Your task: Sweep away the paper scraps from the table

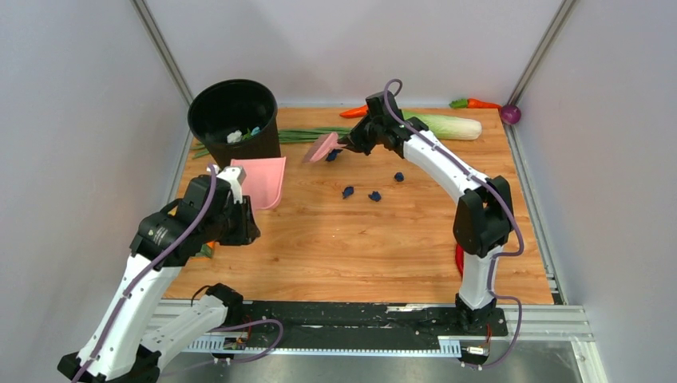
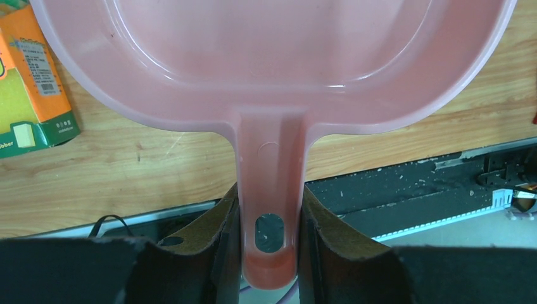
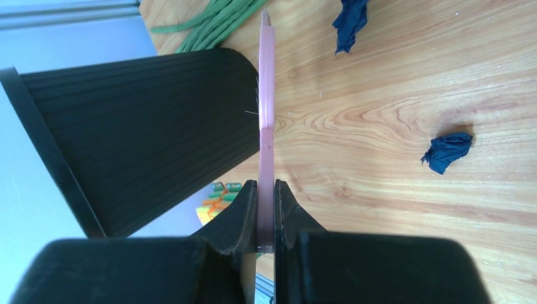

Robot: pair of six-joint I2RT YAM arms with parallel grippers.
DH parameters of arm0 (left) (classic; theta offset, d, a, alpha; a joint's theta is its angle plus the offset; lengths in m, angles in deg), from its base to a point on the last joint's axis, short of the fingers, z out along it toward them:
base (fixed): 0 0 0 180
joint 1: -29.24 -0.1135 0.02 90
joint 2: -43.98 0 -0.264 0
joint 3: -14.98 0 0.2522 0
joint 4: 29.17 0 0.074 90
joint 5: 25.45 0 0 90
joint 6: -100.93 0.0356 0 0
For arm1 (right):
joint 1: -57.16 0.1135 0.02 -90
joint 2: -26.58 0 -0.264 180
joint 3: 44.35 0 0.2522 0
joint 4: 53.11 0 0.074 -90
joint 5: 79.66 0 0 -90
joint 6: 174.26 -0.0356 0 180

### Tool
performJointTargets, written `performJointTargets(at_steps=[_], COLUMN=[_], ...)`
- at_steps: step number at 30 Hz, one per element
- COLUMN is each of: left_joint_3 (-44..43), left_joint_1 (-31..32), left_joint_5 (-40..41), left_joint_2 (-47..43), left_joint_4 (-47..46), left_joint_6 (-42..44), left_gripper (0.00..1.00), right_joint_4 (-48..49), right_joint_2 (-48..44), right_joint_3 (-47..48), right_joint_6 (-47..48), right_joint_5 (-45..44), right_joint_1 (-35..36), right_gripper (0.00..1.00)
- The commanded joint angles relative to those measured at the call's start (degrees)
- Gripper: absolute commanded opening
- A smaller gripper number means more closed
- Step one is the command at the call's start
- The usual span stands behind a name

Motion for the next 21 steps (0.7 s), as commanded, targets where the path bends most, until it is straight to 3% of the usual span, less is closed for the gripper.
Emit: performJointTargets(at_steps=[1, 14, 21], left_joint_3=[1.70, 7.86, 8.39], left_joint_1=[0.16, 0.16, 0.16], left_joint_5=[-0.88, -1.50, -1.41], left_joint_2=[-3.53, -11.98, -13.56], left_joint_4=[-1.82, -2.96, -3.49], left_joint_6=[2.63, 5.97, 6.06], left_gripper=[0.00, 0.00, 0.00], right_joint_4=[3.23, 3.40, 3.40], right_joint_2=[1.14, 5.80, 1.94], right_joint_3=[3.66, 0.50, -8.37], right_joint_6=[-6.95, -13.90, -13.99], right_joint_5=[-2.62, -3.95, -1.67], right_joint_1=[-0.14, -2.25, -3.56], right_gripper=[0.00, 0.00, 0.00])
